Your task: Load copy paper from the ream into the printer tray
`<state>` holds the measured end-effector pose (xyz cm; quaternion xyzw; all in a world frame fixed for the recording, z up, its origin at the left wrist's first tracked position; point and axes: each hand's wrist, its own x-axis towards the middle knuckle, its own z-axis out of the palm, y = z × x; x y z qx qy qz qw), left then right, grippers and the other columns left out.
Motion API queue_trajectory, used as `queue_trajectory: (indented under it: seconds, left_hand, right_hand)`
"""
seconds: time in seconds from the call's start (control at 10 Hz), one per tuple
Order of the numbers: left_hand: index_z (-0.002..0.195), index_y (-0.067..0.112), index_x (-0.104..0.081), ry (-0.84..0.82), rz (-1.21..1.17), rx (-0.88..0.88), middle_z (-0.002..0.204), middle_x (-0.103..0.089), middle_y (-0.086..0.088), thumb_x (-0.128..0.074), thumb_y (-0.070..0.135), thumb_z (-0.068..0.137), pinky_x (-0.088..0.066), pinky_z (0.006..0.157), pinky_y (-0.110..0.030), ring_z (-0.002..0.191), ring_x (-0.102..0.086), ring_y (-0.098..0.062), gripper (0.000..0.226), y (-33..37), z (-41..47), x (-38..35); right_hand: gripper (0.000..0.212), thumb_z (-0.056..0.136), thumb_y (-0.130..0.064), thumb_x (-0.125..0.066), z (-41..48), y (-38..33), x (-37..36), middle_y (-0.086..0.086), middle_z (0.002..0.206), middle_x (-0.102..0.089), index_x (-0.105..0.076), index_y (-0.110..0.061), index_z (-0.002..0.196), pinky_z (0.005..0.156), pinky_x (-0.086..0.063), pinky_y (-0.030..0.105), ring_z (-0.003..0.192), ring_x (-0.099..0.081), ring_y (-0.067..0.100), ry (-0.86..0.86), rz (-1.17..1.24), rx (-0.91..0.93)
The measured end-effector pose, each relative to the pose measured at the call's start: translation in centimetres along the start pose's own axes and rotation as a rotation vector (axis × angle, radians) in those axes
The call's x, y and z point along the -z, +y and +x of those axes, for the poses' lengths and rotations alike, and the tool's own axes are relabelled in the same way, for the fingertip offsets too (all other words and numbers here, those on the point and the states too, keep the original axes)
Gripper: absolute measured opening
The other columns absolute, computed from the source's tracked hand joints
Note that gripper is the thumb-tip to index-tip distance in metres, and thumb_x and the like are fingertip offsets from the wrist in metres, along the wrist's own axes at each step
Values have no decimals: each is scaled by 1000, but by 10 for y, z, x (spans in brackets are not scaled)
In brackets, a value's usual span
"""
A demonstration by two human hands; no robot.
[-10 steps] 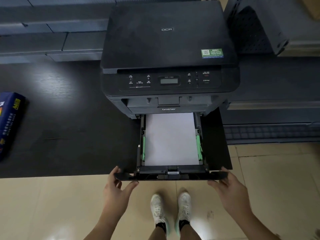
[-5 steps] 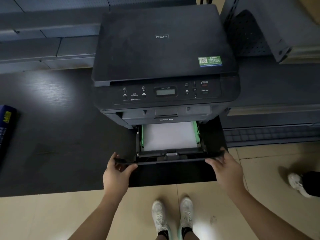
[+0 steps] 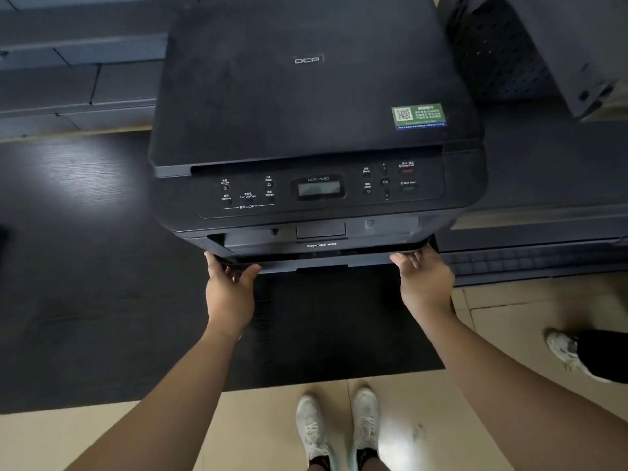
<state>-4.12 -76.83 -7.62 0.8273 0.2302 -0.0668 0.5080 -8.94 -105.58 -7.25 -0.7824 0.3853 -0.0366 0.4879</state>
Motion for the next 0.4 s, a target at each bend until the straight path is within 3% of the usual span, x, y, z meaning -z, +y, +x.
queue_trajectory:
  seconds: [0.2,0.3,0.4]
  left_hand:
    - [138,8,-44,-34,5,3,112,-69,-1,-70,14,92,-43,87,-28,102,-62,-16,53,7,4,0]
    - [141,12,-42,-91,73,12,120,-68,-3,-71,20,92,-42,89,-32,114,-62,-24,57,5,-1,4]
    - [156,7,-25,-167,180,113,143,-56,-15,-70,27,92,-41,105,-37,132,-52,-32,80,-14,-42,13]
  right_hand:
    - [34,91,-27,-65,2,-3,-6,7,113,-71,-61,-12,120,82,-45,28,107,-65,26,3,-71,42]
    - [47,92,-36,-62,4,-5,-1,9,122,-68,-54,-13,132,86,-48,31,114,-63,26,-54,-107,87]
    - [68,92,-37,-63,-23,6,15,13,141,-57,-36,-13,150,102,-46,37,127,-57,26,-193,-179,-37]
